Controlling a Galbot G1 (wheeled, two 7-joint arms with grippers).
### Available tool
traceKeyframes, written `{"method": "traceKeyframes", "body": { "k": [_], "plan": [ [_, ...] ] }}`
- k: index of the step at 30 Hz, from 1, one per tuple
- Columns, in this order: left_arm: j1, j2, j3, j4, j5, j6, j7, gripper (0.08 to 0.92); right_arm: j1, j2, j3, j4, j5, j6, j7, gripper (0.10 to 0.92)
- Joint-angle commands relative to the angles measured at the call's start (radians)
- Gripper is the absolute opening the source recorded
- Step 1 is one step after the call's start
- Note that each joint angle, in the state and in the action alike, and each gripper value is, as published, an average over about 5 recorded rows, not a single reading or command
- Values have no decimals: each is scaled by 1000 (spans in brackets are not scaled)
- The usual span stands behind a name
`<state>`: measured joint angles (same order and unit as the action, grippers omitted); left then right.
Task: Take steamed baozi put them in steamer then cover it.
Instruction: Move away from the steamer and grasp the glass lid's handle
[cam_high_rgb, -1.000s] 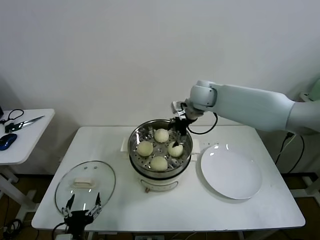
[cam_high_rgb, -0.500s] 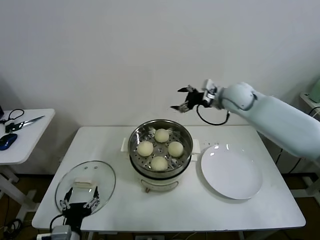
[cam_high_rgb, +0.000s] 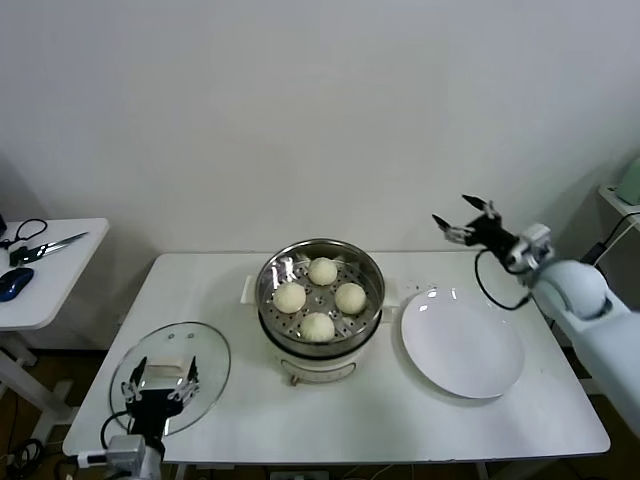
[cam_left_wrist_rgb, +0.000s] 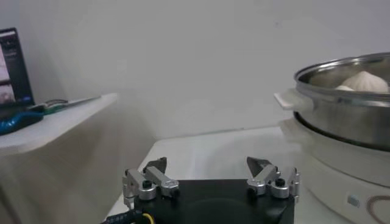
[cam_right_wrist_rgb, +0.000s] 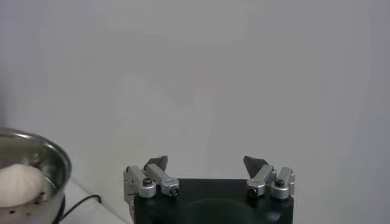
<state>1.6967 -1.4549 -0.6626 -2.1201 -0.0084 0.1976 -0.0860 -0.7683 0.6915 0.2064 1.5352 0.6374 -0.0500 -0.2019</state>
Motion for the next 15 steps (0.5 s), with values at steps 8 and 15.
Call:
{"method": "traceKeyframes", "body": {
  "k": [8, 15],
  "plan": [
    [9, 112, -18, 103, 633, -209, -255, 823, -733, 336, 456, 69, -90, 336, 42, 823],
    [29, 176, -27, 248, 1124, -277, -439, 823, -759, 436, 409, 41, -177, 423, 63, 823]
  ]
}}
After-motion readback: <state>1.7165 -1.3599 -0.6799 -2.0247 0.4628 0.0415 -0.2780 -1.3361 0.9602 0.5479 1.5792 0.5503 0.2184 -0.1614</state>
